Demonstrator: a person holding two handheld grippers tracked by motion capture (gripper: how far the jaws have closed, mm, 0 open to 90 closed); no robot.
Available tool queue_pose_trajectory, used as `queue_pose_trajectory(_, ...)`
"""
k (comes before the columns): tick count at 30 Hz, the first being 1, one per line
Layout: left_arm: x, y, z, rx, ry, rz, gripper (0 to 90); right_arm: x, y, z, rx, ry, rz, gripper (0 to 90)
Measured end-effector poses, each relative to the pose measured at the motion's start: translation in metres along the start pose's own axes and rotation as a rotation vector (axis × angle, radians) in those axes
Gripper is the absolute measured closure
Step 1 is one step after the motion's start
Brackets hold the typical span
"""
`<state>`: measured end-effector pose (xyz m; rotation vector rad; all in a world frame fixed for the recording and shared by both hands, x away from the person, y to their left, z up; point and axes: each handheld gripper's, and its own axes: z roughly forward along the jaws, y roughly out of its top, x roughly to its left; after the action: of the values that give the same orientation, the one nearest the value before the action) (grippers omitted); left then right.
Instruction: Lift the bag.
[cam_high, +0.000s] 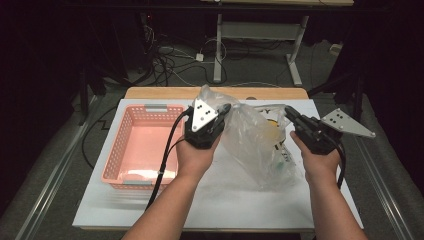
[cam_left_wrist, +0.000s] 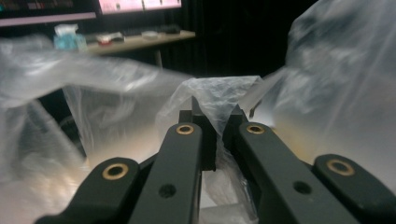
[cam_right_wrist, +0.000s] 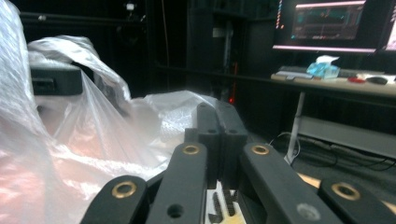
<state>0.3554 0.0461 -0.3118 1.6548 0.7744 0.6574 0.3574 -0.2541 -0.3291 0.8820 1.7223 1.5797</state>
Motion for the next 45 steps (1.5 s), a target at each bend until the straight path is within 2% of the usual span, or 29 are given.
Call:
queue_pose_trajectory(4, -0.001, 0.021, 0.006, -0.025, -0.007, 0.018, 87.9, -0.002, 0.015, 0.004, -0.031, -0.019, 0.003, 90.0)
queue_pose_trajectory(8, 0.001, 0.038, 0.010, -0.056, -0.005, 0.008, 88.0, -0.005, 0.029, 0.005, -0.064, -0.038, 0.003, 90.0)
queue_pose_trajectory(14, 0.002, 0.064, 0.007, -0.116, -0.004, 0.020, 88.0, -0.010, 0.059, 0.003, -0.125, -0.068, -0.009, 90.0)
queue_pose_trajectory(18, 0.002, 0.075, 0.002, -0.165, -0.008, 0.019, 87.9, -0.011, 0.074, 0.002, -0.155, -0.080, -0.022, 90.0)
queue_pose_trajectory(20, 0.001, 0.076, 0.002, -0.165, -0.006, 0.031, 87.9, -0.011, 0.076, 0.002, -0.161, -0.082, -0.026, 90.0)
queue_pose_trajectory(24, 0.003, 0.063, 0.009, -0.141, -0.005, 0.014, 87.9, -0.010, 0.069, 0.007, -0.145, -0.080, -0.025, 90.0)
queue_pose_trajectory(30, 0.007, 0.035, 0.016, -0.103, -0.013, -0.020, 87.4, -0.010, 0.043, 0.017, -0.088, -0.080, -0.011, 90.0)
queue_pose_trajectory(32, 0.007, 0.028, 0.012, -0.102, -0.005, -0.019, 75.1, -0.011, 0.036, 0.019, -0.068, -0.083, -0.009, 90.0)
queue_pose_trajectory(34, 0.005, 0.022, 0.002, -0.108, -0.003, -0.017, 67.3, -0.013, 0.030, 0.019, -0.054, -0.086, -0.010, 90.0)
queue_pose_trajectory(38, -0.001, 0.005, -0.023, -0.088, -0.020, -0.034, 52.1, -0.019, 0.022, 0.018, -0.028, -0.101, 0.000, 90.0)
queue_pose_trajectory(40, -0.005, -0.005, -0.038, -0.088, -0.023, -0.025, 45.3, -0.021, 0.019, 0.017, -0.015, -0.105, -0.002, 90.0)
queue_pose_trajectory(41, -0.008, -0.010, -0.046, -0.078, -0.034, -0.040, 42.5, -0.022, 0.018, 0.017, -0.013, -0.107, -0.011, 90.0)
queue_pose_trajectory(45, -0.020, -0.029, -0.082, -0.082, -0.060, -0.036, 35.8, -0.024, 0.015, 0.015, 0.007, -0.113, -0.021, 90.0)
